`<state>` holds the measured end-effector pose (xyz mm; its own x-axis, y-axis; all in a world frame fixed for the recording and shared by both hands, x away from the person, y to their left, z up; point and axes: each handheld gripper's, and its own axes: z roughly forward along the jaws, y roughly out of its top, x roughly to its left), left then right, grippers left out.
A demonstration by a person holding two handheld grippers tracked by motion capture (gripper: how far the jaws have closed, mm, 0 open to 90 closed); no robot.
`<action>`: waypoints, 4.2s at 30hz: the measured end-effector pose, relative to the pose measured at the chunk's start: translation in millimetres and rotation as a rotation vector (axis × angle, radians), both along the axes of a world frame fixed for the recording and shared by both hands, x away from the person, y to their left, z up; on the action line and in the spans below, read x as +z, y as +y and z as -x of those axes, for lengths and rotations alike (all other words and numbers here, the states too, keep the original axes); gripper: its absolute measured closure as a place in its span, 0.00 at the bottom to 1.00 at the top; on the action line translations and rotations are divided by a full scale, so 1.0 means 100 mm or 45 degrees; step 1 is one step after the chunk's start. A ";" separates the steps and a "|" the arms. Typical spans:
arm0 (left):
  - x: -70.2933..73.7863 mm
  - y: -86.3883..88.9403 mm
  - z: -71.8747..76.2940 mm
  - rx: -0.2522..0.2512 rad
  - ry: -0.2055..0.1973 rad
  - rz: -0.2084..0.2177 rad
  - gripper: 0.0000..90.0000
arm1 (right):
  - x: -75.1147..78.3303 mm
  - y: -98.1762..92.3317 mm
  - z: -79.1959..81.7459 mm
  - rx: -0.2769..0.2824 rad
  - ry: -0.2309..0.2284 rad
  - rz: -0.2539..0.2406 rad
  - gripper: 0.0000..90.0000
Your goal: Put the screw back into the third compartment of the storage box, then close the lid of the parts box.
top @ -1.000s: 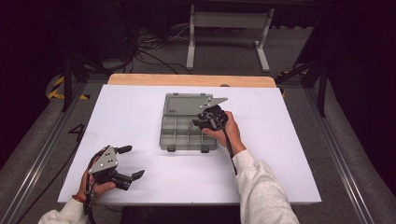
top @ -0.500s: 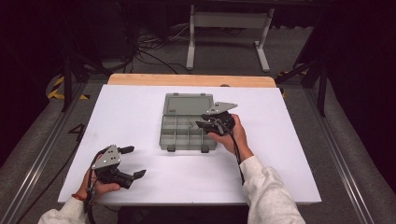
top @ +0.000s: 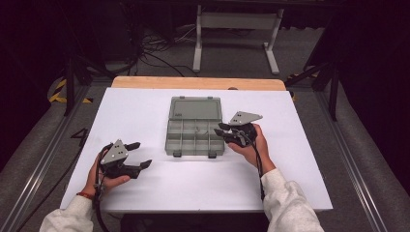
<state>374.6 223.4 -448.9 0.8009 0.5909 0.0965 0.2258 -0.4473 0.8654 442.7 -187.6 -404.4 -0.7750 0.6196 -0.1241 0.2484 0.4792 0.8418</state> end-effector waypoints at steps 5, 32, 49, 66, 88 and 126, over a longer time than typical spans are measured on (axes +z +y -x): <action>0.05 -0.02 -0.12 0.012 -0.021 0.005 0.35 | -0.02 -0.09 0.02 -0.015 0.001 -0.008 0.84; 0.13 -0.15 -0.54 0.003 -0.006 -0.012 1.00 | -0.10 -0.19 -0.04 -0.079 -0.001 0.009 1.00; 0.16 -0.28 -0.75 0.033 -0.010 -0.052 1.00 | -0.13 -0.23 -0.07 -0.100 0.015 -0.013 1.00; 0.20 -0.37 -1.17 0.100 0.053 -0.099 1.00 | -0.18 -0.34 -0.38 -0.184 0.060 0.123 1.00; 0.07 -0.59 -1.60 0.170 0.170 -0.198 1.00 | -0.27 -0.03 -1.05 -0.223 0.219 0.374 1.00; -0.13 -0.82 -1.95 0.259 0.255 -0.189 0.97 | -0.38 -0.03 -1.27 -0.171 0.268 0.316 1.00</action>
